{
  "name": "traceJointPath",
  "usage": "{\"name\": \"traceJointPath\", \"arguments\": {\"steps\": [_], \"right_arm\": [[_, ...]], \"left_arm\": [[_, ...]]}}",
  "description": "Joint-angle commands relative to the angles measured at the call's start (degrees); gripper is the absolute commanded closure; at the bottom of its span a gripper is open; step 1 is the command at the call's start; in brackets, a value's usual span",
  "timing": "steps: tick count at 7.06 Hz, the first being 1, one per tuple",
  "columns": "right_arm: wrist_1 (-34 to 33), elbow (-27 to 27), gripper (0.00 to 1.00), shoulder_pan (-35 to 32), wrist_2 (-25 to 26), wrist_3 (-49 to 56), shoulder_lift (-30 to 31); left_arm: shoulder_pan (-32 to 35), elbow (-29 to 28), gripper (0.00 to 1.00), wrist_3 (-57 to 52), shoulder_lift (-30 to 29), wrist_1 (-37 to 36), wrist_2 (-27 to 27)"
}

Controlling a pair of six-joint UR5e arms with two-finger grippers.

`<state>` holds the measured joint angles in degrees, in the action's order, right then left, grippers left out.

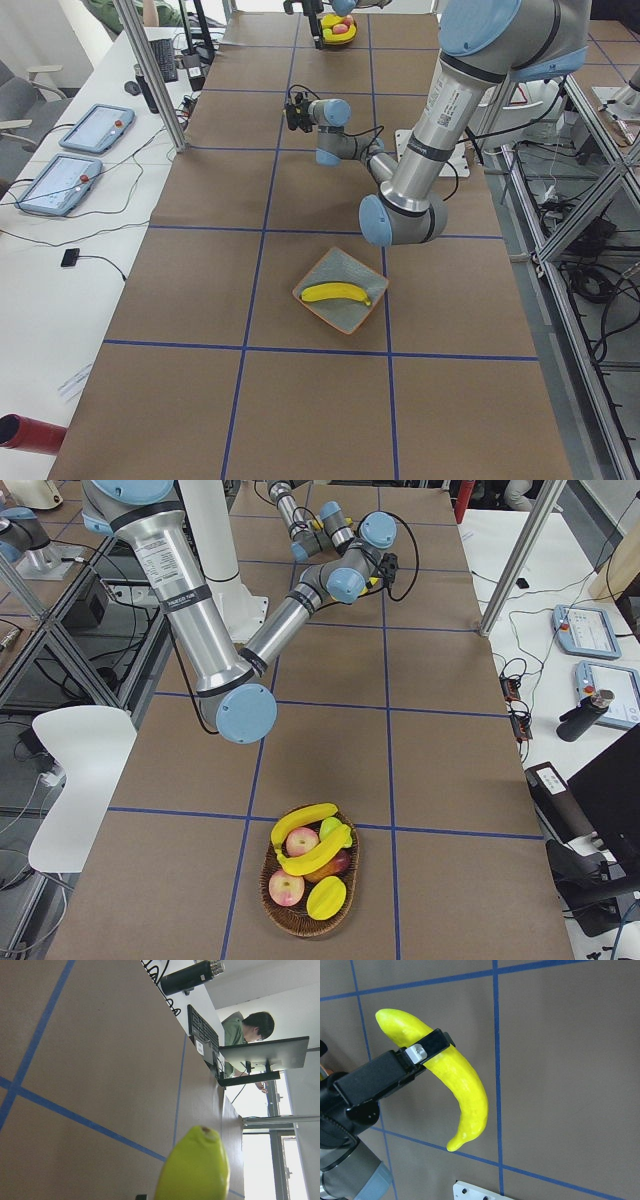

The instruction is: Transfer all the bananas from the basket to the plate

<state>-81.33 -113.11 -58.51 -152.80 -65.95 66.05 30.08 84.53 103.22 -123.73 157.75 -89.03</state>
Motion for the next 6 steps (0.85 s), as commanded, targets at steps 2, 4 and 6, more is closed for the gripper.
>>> {"name": "traceJointPath", "arguments": {"steps": [2,4,6], "right_arm": [[0.9,-0.5,0.0,-6.0,14.5,9.8,9.1],[0.6,0.8,0.0,-5.9,18.6,19.2,14.1],[0.6,2.8,0.0,-6.0,19.6,20.3,14.8]], "left_arm": [[13.0,14.7,1.0,-8.2,10.2,-26.7,-14.4],[14.5,31.1,1.0,-26.1,20.1,-51.3,-15.3],[16.9,34.5,1.0,-37.6,32.5,-52.6,-15.4]]}}
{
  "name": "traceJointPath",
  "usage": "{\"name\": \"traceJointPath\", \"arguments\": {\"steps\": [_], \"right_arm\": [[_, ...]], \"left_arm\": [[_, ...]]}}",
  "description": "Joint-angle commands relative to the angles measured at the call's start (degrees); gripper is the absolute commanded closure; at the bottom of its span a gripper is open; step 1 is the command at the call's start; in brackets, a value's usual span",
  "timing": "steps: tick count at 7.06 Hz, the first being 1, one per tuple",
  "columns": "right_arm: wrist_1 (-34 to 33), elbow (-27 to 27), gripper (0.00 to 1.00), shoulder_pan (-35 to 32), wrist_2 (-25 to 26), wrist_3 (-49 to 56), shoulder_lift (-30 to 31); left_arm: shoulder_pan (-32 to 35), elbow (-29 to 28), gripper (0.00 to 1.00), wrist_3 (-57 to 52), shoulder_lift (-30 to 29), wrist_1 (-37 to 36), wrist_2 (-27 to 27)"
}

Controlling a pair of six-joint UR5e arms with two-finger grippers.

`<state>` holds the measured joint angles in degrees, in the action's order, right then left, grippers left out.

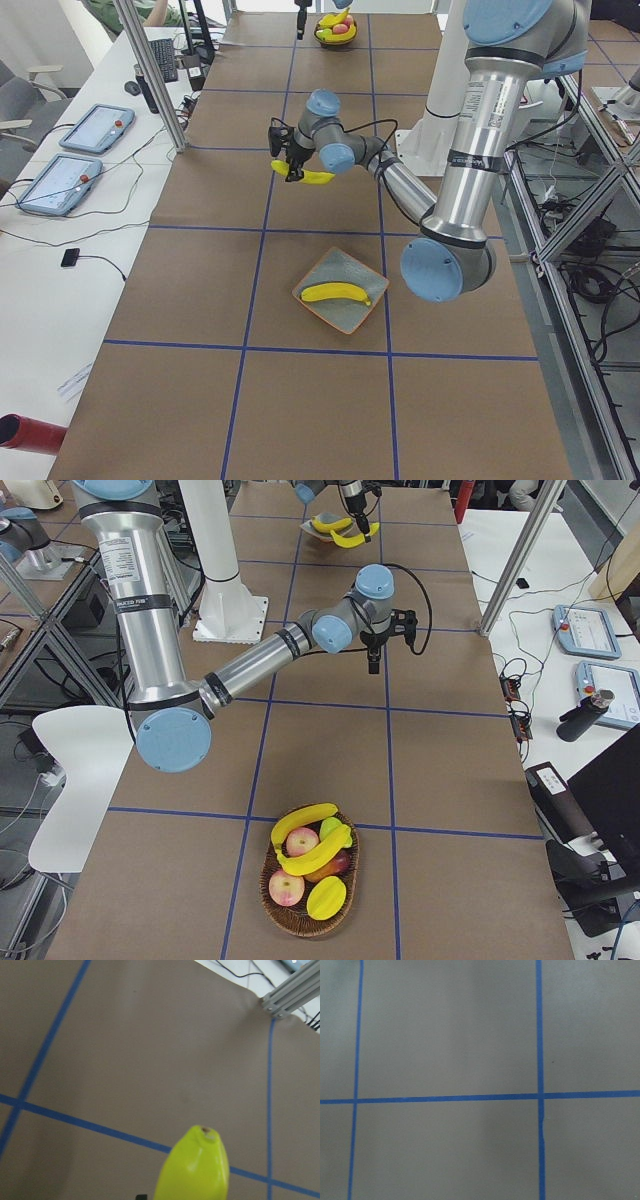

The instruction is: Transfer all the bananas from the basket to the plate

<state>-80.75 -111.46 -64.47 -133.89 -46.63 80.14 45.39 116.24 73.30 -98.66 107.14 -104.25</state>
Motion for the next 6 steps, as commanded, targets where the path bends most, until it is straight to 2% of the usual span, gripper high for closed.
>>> {"name": "traceJointPath", "arguments": {"steps": [1,3,6], "right_arm": [[0.0,1.8,0.0,-0.2,0.7,1.0,0.7],[0.2,1.7,0.0,-0.1,0.6,1.0,1.2],[0.2,1.9,0.0,-0.1,0.6,0.9,1.4]], "left_arm": [[3.5,3.0,1.0,-12.7,11.8,-2.1,-0.2],[5.0,2.9,1.0,-17.4,18.1,-2.0,-0.5],[4.6,-1.3,1.0,-17.4,17.9,-1.9,-0.9]]}}
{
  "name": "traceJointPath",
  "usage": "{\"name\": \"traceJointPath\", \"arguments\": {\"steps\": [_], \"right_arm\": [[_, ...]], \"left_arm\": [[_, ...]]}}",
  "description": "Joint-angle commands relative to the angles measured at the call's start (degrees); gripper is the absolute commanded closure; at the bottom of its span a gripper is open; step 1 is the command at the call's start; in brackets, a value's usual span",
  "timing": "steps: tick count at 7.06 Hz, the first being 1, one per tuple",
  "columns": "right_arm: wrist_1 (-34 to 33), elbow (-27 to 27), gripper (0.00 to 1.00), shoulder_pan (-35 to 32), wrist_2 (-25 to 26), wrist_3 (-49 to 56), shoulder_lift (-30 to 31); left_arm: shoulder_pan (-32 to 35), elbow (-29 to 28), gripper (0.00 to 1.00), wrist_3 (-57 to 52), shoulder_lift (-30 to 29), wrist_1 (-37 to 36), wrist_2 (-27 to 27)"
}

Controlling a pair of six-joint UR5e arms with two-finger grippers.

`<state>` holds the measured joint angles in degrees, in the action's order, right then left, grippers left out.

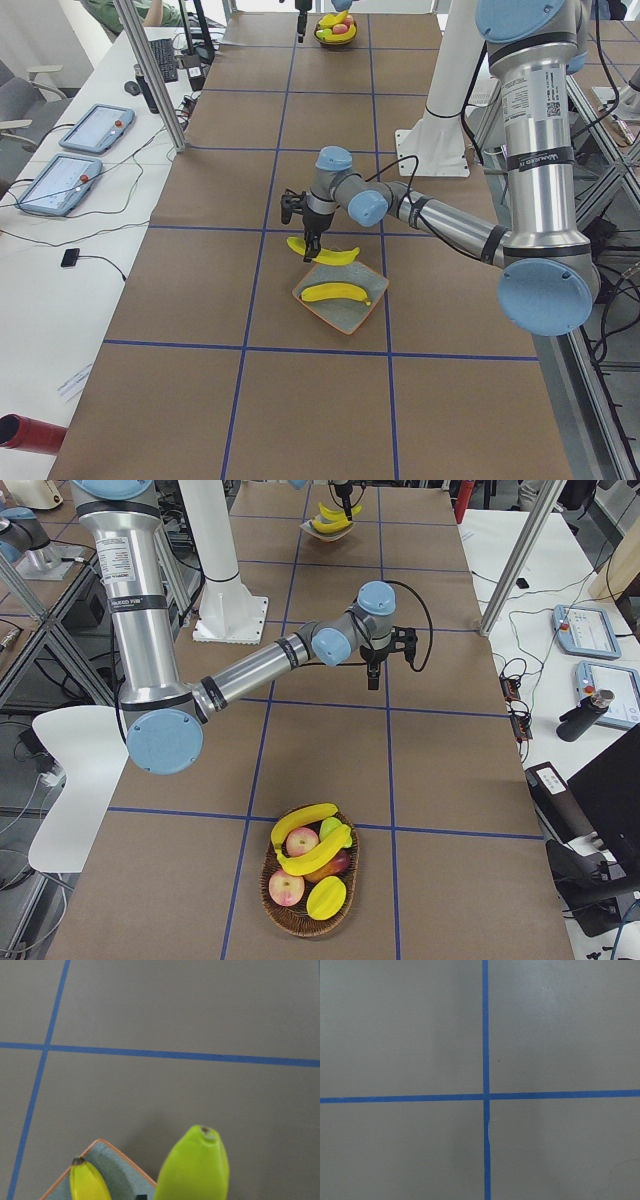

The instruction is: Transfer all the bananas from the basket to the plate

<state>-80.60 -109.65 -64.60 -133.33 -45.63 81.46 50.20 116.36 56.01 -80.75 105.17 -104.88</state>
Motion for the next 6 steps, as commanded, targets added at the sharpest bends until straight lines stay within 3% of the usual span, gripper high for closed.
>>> {"name": "traceJointPath", "arguments": {"steps": [1,5,6], "right_arm": [[0.1,0.1,0.0,0.1,0.0,-0.1,0.1],[0.4,0.6,0.0,0.1,0.1,-0.1,0.2],[0.4,0.6,0.0,0.1,0.1,-0.1,0.1]], "left_arm": [[-0.2,-1.7,1.0,-0.1,0.0,0.1,-3.0],[-0.7,-4.3,0.99,-0.2,-0.2,0.6,-3.1],[-0.8,-5.1,0.01,-0.4,-0.1,1.5,-3.0]]}}
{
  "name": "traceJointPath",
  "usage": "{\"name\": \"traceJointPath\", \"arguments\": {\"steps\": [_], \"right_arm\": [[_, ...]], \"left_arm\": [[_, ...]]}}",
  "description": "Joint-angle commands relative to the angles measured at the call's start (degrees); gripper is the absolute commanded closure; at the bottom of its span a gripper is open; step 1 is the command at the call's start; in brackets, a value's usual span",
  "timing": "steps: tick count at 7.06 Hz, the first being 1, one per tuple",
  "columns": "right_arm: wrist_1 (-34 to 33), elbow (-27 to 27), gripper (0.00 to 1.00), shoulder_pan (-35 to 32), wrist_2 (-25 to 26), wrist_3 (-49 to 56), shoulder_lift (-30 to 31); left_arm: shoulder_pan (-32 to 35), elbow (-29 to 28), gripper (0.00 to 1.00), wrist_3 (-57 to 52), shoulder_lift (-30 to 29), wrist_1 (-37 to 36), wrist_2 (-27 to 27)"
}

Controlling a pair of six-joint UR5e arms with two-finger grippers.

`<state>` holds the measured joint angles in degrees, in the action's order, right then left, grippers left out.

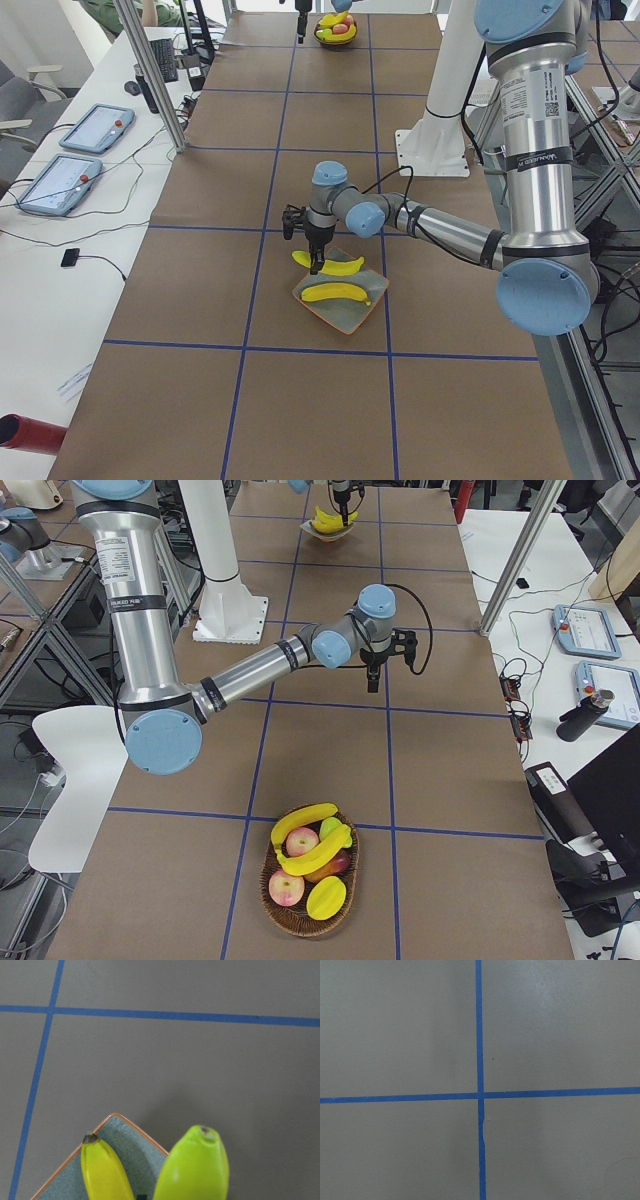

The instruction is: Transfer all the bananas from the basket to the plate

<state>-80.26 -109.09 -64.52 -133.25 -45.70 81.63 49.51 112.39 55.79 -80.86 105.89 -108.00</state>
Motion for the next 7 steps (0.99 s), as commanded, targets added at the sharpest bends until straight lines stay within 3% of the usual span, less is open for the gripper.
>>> {"name": "traceJointPath", "arguments": {"steps": [1,4,7], "right_arm": [[0.0,-0.1,0.0,0.0,-0.1,0.0,-0.2],[0.0,0.4,0.0,-0.1,0.0,0.3,-0.2],[-0.5,3.5,0.0,-3.9,0.1,11.2,1.2]], "left_arm": [[0.0,-1.7,0.0,0.0,0.4,3.8,0.1],[0.0,-2.3,0.0,-0.2,-0.3,5.9,0.0],[2.8,-1.6,0.0,-7.3,-3.3,4.8,-2.5]]}}
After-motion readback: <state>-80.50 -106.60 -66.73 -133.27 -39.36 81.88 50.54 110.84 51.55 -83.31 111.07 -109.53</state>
